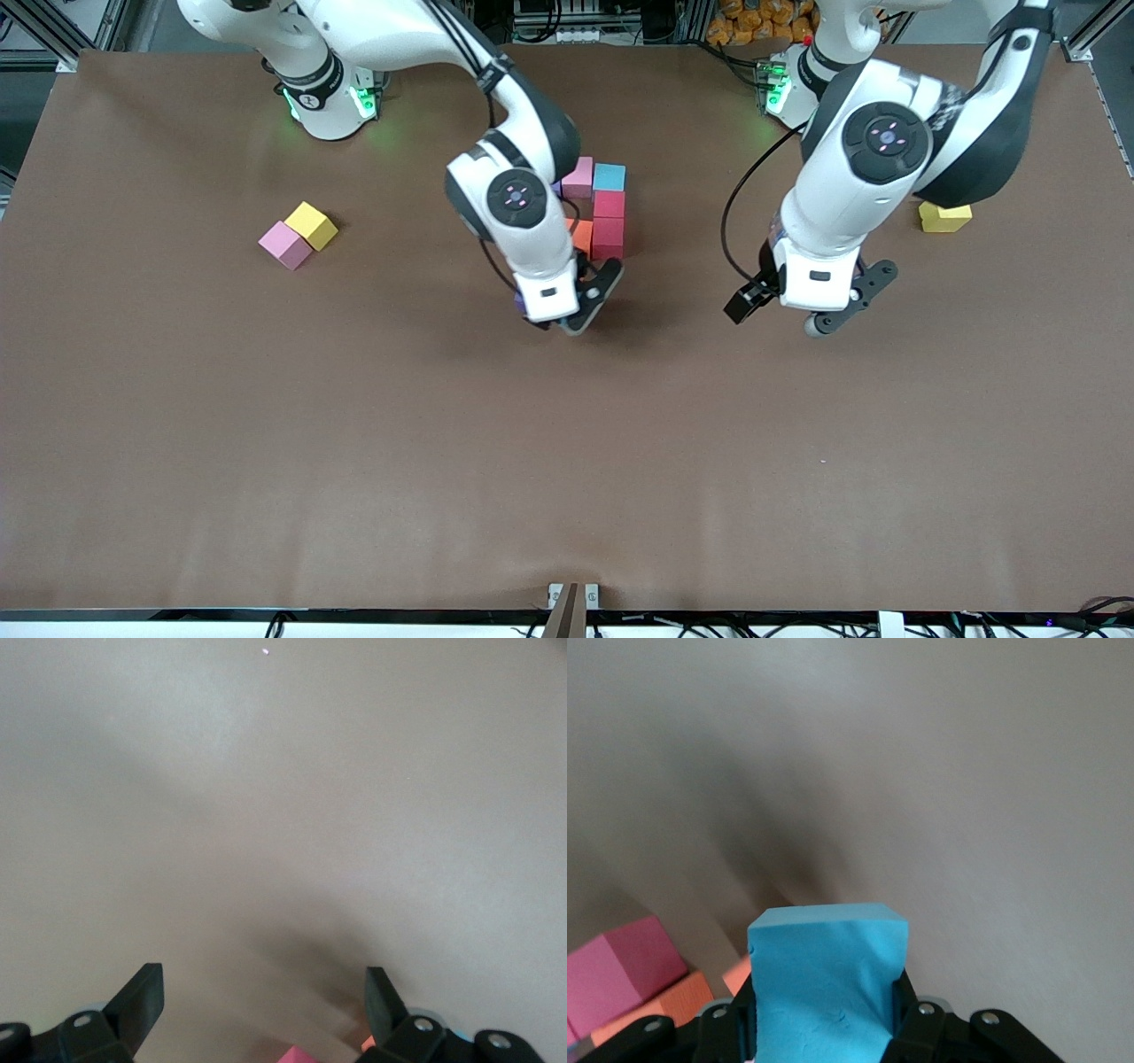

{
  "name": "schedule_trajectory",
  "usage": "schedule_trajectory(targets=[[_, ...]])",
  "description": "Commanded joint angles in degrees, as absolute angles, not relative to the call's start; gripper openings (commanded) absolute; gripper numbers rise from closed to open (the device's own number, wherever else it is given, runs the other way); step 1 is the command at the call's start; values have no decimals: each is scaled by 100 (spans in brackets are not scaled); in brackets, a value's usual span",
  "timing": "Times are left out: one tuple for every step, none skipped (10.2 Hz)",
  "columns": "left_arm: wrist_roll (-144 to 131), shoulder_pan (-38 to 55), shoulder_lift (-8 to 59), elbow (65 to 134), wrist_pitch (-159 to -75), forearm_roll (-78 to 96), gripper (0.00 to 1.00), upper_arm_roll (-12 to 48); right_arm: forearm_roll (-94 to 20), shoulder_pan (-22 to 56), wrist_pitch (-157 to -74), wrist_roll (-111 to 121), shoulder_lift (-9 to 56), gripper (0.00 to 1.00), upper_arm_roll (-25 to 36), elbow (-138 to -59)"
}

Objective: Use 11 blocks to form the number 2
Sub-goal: 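Lower the cyan cube beside the coral cube with the right gripper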

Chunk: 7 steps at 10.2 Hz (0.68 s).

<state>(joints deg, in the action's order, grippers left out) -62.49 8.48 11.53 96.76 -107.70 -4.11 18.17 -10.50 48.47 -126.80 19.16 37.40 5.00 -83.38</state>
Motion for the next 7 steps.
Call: schedule_trajectory(targets=[[-5418,617,1028,9362,-10372,-431,100,1811,-1178,5097,-13190,2206,3945,17,545,-8314],[-5092,546,1020,9256,-10284,-422,100,1802,-1186,5167,-13297,2293,4007,17,545,-8314],[-4793,441,1011,9229,-10170,-465,100,1784,-1187,5211,-13437,2538,4077,17,536,-8314],[-4477,248,1019,9229,-10160,-457,100,1793,-1187,5238,-13525,2871,4139,17,527,-8314],[-4291,177,1028,9229,-10160,-448,100,1784,-1187,5238,-13544,3231,4192,17,519,-8314],[-4237,150,1028,9237,-10151,-474,100,1784,-1178,5212,-13631,3504,4210,16,449,-8323],[-4236,106,1020,9229,-10134,-466,100,1784,-1160,5134,-13762,3707,4262,13,222,-8349]])
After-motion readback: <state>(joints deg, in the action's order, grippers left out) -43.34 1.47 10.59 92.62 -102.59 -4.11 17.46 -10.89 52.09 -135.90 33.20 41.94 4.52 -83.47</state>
